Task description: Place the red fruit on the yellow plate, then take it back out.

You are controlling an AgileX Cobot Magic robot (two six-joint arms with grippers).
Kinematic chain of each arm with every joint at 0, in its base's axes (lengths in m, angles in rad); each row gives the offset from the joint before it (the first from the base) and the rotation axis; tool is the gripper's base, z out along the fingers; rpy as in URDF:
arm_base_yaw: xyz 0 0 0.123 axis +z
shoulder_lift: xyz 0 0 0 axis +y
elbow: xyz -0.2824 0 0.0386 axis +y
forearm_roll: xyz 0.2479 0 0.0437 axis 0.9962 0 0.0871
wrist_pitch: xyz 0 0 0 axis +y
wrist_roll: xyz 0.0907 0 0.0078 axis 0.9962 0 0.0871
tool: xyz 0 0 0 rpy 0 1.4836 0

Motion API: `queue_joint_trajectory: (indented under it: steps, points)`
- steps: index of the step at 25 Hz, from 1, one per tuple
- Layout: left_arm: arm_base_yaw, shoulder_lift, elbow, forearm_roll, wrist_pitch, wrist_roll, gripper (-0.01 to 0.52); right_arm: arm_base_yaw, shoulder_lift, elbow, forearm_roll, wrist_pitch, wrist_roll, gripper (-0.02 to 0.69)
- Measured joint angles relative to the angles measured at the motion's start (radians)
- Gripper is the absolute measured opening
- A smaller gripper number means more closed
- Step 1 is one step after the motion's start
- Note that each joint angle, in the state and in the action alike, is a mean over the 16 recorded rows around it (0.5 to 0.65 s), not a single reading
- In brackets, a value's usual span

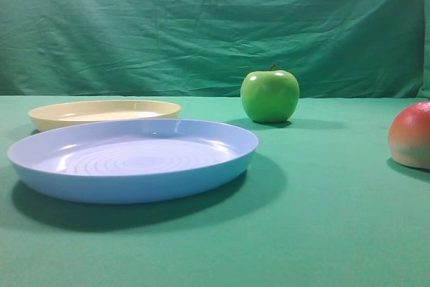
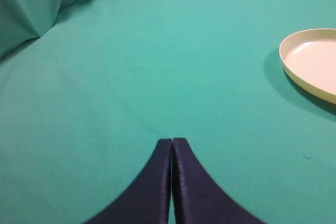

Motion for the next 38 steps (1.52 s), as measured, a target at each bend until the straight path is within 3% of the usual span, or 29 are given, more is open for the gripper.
queue_joint_trajectory:
  steps: [13,38]
  points:
    - [0.000,0.000,0.000,0.000,0.000,0.000,0.000,-0.079,-0.034,0.177,0.000,-0.183,-0.009,0.000]
    - [0.000,0.000,0.000,0.000,0.000,0.000,0.000,-0.172,-0.034,0.184,0.000,-0.098,-0.076,0.000]
